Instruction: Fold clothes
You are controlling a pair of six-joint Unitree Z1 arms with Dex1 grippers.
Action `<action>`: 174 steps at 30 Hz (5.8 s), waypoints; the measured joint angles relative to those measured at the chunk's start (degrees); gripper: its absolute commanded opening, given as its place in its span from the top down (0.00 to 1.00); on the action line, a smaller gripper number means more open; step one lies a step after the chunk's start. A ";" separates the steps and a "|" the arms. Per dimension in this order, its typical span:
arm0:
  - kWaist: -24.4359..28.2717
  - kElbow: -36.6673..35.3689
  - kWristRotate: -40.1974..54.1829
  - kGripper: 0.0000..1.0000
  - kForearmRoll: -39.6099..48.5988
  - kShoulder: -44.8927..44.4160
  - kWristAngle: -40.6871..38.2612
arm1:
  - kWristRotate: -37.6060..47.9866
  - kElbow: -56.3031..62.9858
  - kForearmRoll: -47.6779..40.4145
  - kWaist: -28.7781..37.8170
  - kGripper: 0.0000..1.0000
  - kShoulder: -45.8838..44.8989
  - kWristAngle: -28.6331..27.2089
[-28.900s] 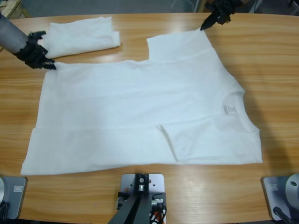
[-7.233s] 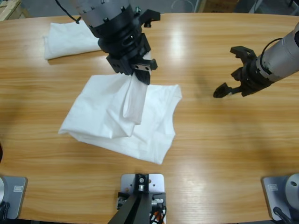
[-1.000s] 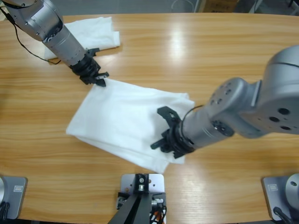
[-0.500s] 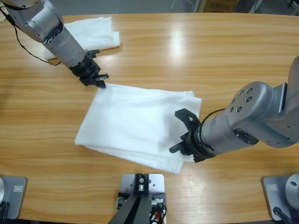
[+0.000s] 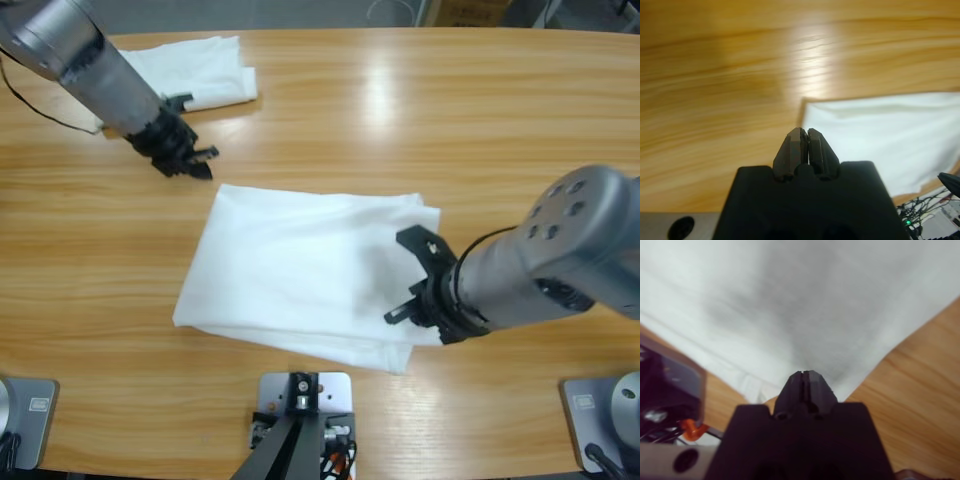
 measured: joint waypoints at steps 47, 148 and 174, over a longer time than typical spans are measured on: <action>-13.15 -8.87 -6.48 1.00 -0.04 9.11 0.47 | 2.36 3.62 -8.16 0.00 1.00 4.73 0.09; -1.64 12.79 -4.29 1.00 24.55 -18.24 16.38 | 0.35 2.59 16.39 -3.43 0.00 -24.87 -8.28; -10.63 -16.82 -1.10 1.00 40.99 -3.22 19.76 | 0.45 5.98 11.50 -3.43 0.00 -24.84 -7.64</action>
